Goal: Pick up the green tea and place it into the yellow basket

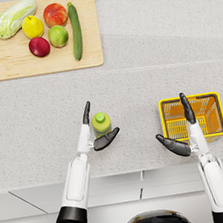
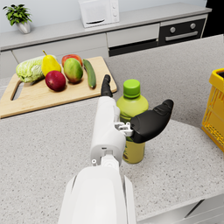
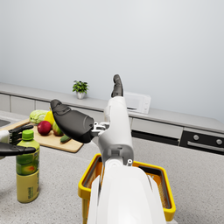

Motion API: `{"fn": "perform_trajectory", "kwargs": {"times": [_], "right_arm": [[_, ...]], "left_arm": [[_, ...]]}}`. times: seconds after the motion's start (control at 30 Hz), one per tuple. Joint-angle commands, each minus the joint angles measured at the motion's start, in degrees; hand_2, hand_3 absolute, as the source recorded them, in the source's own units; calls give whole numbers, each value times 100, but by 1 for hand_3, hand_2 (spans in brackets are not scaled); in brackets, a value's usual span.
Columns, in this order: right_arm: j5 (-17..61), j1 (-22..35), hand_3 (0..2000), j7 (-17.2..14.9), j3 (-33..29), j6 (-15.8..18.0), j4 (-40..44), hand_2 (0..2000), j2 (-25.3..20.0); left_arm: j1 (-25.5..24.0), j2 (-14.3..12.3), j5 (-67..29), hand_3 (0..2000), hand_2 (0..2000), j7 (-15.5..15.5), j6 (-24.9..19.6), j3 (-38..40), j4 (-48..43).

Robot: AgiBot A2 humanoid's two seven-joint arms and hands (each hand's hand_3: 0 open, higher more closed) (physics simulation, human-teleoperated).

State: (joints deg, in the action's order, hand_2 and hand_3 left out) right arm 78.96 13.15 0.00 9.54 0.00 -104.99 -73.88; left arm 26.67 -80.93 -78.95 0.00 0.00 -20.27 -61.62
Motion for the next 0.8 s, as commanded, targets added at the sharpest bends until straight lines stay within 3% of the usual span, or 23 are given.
{"fn": "perform_trajectory", "kwargs": {"times": [0.03,0.17,0.3,0.33,0.37,0.43,0.5,0.6,0.7,0.8], "right_arm": [[2,-3,0,0,10,0,-23,0,-12],[7,45,0,0,49,0,74,0,-88],[8,36,0,0,34,0,169,0,-135],[8,55,0,0,35,0,244,0,-156],[8,83,0,0,58,0,221,0,-181],[8,101,0,0,107,0,355,0,-215],[8,109,0,0,226,0,479,0,-245],[7,227,0,0,497,0,749,0,-348],[7,673,0,0,964,0,1473,0,-657],[7,874,0,0,1332,0,1722,0,-840]], "left_arm": [[460,-225,-2,0,0,0,0,-93,963],[762,-413,-7,0,0,0,0,-124,1720],[729,-448,-8,0,0,0,0,-21,1601],[732,-458,-8,327,1361,0,0,75,1580],[662,-442,-7,653,2000,9,-173,120,1455],[519,-412,-11,1307,2000,20,-351,168,1060],[413,-399,-13,1960,2000,5,-236,242,756],[438,-455,-10,2000,2000,-18,-166,368,486],[502,-521,-14,2000,2000,7,-133,374,-549],[633,-619,-11,2000,2000,8,-376,370,-1204]]}}
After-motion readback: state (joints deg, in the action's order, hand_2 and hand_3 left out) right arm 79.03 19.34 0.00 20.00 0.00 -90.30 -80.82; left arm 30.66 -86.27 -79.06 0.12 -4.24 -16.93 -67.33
